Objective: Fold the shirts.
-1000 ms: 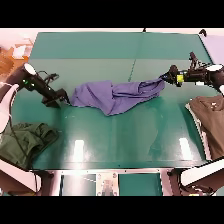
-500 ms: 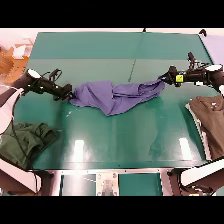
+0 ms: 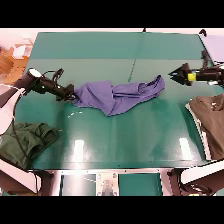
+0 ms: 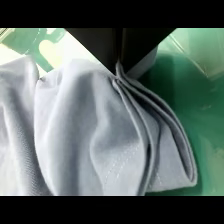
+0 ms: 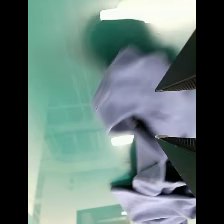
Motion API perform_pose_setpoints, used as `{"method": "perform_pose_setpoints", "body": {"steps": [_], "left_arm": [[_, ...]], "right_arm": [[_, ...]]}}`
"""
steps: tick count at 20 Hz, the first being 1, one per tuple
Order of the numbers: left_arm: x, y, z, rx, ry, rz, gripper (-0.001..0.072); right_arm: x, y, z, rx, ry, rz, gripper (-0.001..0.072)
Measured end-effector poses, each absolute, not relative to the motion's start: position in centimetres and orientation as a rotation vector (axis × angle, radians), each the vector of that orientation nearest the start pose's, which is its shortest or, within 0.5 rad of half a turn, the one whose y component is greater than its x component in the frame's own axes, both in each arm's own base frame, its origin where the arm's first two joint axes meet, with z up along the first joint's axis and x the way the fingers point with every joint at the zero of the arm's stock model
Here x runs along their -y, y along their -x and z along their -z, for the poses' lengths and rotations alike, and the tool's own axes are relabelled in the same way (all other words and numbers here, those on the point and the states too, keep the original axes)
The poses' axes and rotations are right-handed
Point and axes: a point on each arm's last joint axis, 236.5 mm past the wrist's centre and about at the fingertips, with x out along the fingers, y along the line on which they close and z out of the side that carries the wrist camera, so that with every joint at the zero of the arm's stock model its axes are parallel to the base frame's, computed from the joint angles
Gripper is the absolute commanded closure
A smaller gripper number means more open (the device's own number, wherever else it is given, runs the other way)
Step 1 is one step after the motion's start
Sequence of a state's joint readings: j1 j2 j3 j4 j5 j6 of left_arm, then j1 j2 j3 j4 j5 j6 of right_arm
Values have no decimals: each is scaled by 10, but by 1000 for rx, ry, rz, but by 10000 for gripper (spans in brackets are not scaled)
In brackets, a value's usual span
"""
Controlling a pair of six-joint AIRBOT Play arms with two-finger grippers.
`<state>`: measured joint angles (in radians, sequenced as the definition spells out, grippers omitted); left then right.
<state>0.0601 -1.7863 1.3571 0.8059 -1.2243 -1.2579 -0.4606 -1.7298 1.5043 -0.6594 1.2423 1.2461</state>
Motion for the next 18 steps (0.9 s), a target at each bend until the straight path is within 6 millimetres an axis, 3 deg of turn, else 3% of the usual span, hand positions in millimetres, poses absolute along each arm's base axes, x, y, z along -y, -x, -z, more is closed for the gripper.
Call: {"method": "perform_pose_setpoints", "body": {"steps": [2,4,7,10,12,15,17,18], "left_arm": [[128,-429,78,-1454,580,516,684],[127,-428,79,-1459,573,516,684],[127,-427,79,-1463,571,518,684],[127,-427,79,-1464,571,518,683],[127,-427,79,-1465,570,519,684],[127,-426,79,-1466,570,519,684],[127,-426,79,-1467,570,520,684],[127,-426,79,-1469,570,521,684]], "right_arm": [[68,-473,-7,-1085,-878,-265,369],[74,-446,11,-1138,-909,-247,200],[57,-423,47,-1211,-933,-236,223],[30,-426,73,-1248,-900,-240,232],[9,-435,83,-1262,-861,-263,308],[-14,-455,88,-1258,-817,-287,319],[-21,-470,89,-1244,-794,-289,491],[-21,-477,89,-1233,-781,-286,661]]}}
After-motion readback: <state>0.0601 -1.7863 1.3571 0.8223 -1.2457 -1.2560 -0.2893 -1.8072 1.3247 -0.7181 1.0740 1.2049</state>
